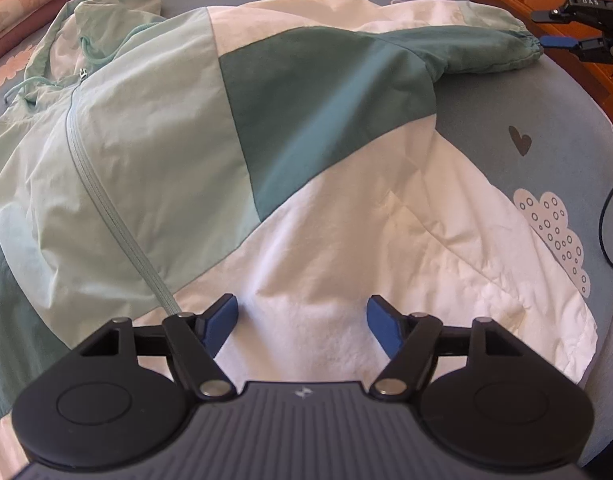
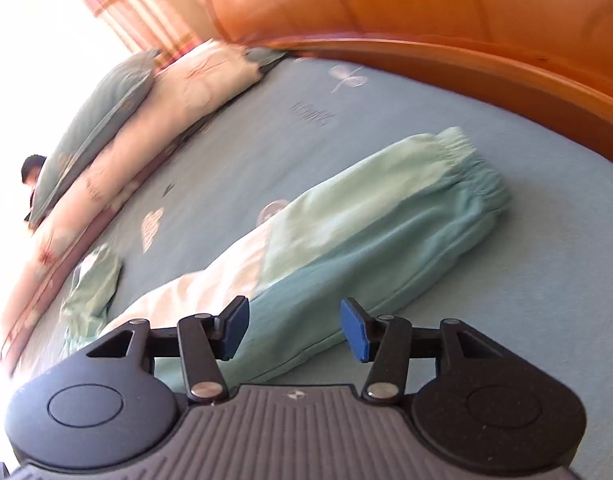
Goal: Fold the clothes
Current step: 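Release the sleeve cuff with the right tool and hold both tools above the jacket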
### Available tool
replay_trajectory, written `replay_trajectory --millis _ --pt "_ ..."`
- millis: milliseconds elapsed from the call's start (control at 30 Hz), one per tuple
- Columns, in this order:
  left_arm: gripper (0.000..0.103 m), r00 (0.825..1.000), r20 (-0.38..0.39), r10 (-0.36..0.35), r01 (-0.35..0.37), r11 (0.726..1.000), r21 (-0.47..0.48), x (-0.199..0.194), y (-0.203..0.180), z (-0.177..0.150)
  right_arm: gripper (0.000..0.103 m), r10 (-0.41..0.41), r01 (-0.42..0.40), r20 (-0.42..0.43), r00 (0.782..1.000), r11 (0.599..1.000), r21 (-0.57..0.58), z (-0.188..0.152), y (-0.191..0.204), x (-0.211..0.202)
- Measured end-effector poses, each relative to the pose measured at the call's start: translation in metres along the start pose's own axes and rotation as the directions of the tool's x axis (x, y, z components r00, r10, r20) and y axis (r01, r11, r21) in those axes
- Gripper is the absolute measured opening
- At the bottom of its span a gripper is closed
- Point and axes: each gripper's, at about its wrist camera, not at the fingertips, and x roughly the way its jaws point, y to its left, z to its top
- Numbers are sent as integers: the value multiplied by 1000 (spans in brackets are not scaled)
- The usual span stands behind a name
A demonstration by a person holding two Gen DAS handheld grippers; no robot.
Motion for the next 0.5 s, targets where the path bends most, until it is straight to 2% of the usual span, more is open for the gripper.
replay_trajectory --millis 133,200,300,433,500 --pt "71 1000 15 -4 4 1000 -13 -4 -3 -1 53 55 -64 -70 996 989 -135 1 65 46" --pt "71 1000 23 -11 12 1000 -17 -8 -3 -4 53 52 -68 -98 994 983 -169 -3 84 69" --pt "72 999 29 -21 22 999 -26 -12 0 -11 53 20 -49 -152 988 981 -188 -19 95 96" --pt "72 999 32 -34 36 998 -44 -15 4 -26 51 -72 29 -198 978 977 -211 -43 80 107" --pt "72 998 42 -44 46 998 -51 -18 4 -33 49 -99 58 -179 979 973 -224 -49 74 99"
